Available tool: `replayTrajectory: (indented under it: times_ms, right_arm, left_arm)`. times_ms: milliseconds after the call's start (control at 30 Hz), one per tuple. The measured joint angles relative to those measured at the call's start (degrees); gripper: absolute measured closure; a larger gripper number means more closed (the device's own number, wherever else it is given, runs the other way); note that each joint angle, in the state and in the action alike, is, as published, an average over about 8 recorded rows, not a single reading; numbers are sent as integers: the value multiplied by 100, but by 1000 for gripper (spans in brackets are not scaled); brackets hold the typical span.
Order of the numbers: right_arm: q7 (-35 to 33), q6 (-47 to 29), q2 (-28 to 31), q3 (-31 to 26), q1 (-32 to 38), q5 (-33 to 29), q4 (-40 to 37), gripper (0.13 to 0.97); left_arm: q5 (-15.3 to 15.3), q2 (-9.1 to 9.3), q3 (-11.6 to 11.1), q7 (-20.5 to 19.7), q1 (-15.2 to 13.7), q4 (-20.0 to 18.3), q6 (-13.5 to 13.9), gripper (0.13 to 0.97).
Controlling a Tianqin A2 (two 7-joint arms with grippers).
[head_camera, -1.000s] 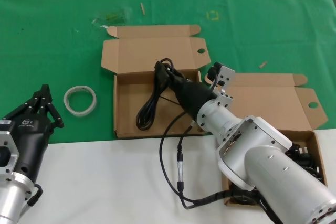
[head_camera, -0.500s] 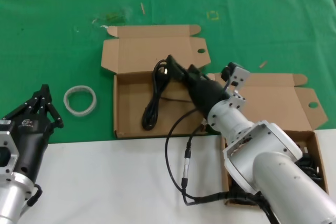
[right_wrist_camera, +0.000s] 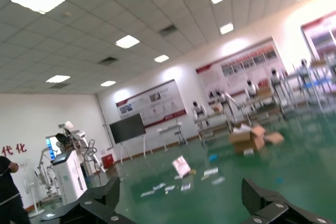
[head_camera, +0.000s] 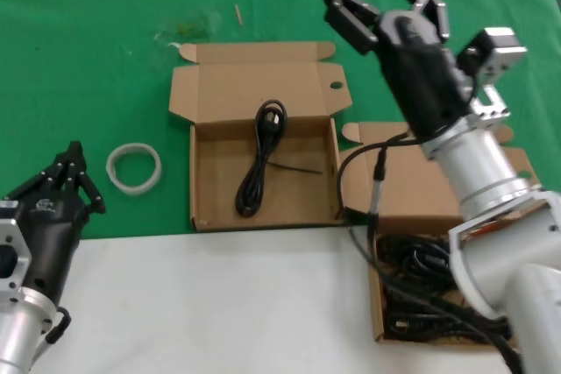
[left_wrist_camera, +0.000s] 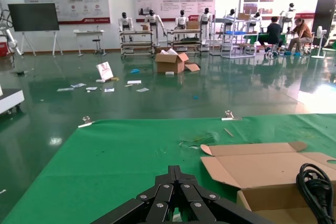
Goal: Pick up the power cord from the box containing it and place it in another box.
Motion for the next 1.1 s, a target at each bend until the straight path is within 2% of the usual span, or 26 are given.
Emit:
replayTrajectory:
  times_ms: [133, 267, 433, 567, 733, 833, 967, 1100]
  right_arm:
    - [278, 245, 229, 48, -382, -439, 979, 311]
    - [439, 463, 349, 80, -601, -700, 1510, 266]
    - [497, 523, 381, 100, -674, -803, 1611, 189]
    - [577, 574, 413, 112, -745, -915, 1628, 168]
    - [712, 661, 468, 134, -866, -1103, 1660, 133]
    - [804, 720, 505, 148, -949, -1232, 1682, 133]
    - [932, 801, 556, 167, -1062, -1409, 1711, 131]
    - [1058, 882, 606, 187, -1175, -1585, 1741, 129]
  left_arm:
    - [0, 0, 0, 0, 0, 0, 0, 957]
    - [0, 0, 0, 0, 0, 0, 0, 957]
    - [0, 0, 0, 0, 0, 0, 0, 945]
    - [0, 0, 0, 0, 0, 0, 0, 938]
    - [0, 0, 0, 0, 0, 0, 0, 885]
    - [0, 0, 0, 0, 0, 0, 0, 854]
    - [0, 0, 0, 0, 0, 0, 0, 854]
    - [0, 0, 0, 0, 0, 0, 0, 779]
